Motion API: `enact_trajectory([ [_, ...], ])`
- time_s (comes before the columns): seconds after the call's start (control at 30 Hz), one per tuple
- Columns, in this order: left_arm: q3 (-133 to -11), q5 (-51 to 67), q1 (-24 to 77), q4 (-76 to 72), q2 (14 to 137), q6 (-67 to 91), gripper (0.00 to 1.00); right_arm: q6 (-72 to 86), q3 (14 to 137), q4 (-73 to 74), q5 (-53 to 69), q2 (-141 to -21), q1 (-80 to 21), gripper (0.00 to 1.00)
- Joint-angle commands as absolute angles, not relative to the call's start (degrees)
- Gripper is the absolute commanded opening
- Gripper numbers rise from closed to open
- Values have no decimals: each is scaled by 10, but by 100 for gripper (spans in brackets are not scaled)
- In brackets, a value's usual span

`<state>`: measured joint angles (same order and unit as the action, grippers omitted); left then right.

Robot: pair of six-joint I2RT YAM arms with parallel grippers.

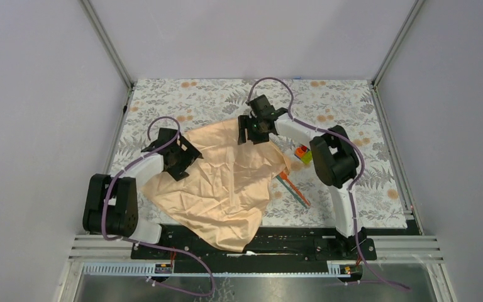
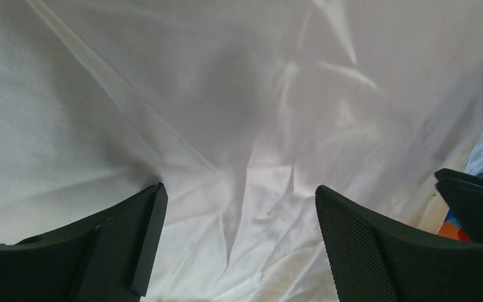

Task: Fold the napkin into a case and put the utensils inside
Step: Flatten out the crumpled napkin at the center of the board.

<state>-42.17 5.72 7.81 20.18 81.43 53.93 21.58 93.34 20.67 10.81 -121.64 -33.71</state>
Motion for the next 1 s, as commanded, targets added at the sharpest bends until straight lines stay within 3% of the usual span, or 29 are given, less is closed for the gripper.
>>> enact_trajectory([
  [0.0,-427,65,48,128,859,587,93,257,1004,149,104,-1271,-341,73],
  [0.23,-497,74,-11,102,985,608,95,296,1147,133,83,-1419,-341,73],
  [0.5,-695,83,-64,156,1125,538,96,291,1491,92,131,-1639,-328,78],
  [0.73,-786,151,-59,180,1116,403,97,229,1385,40,200,-1512,-321,84],
  [0.83,-772,164,-34,175,1078,368,98,179,1312,52,181,-1437,-317,93],
  [0.97,-726,197,-14,130,1024,370,99,176,1285,73,181,-1414,-289,94],
])
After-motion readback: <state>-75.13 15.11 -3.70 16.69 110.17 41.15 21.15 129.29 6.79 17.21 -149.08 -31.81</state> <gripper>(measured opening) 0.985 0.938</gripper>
